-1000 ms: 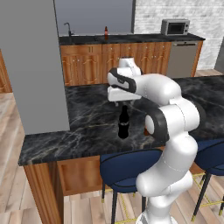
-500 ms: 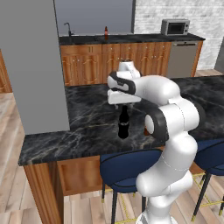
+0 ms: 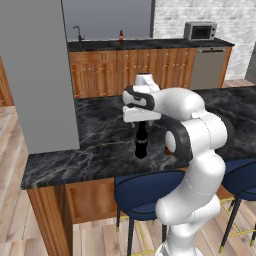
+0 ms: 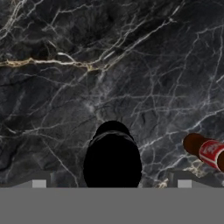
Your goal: Place the large bottle from the dining counter next to the other large bottle outside the sink, and place the small bottle from the dining counter next to the other small bottle inside the sink.
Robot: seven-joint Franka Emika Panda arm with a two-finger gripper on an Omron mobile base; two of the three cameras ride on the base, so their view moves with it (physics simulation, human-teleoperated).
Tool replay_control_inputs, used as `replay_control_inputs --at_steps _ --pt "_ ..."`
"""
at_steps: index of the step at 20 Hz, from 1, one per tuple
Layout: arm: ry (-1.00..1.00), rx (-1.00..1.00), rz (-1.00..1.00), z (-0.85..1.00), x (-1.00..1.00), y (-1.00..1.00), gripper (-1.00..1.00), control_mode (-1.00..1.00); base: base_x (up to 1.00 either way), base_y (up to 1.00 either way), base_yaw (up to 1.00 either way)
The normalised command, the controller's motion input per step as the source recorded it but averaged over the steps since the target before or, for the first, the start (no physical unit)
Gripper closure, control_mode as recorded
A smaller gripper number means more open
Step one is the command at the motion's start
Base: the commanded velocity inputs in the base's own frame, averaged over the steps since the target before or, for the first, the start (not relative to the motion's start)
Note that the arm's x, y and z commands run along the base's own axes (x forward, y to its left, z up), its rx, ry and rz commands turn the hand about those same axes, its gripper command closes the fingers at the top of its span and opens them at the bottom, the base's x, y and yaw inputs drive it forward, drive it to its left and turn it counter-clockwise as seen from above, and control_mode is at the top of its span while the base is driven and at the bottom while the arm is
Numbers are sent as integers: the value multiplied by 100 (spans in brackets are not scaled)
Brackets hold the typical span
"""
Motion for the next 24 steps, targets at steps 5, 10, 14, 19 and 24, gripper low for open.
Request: replay_control_inputs --at_steps 5,10,14,19,24 --pt "0 0 0 -2 0 0 -100 -100 0 0 0" --pt "0 0 0 0 0 0 100 -100 0 0 0" --pt "0 0 0 0 0 0 100 -100 0 0 0" --pt "0 0 0 0 0 0 100 -100 0 0 0" --pt "0 0 0 31 0 0 100 -100 0 0 0"
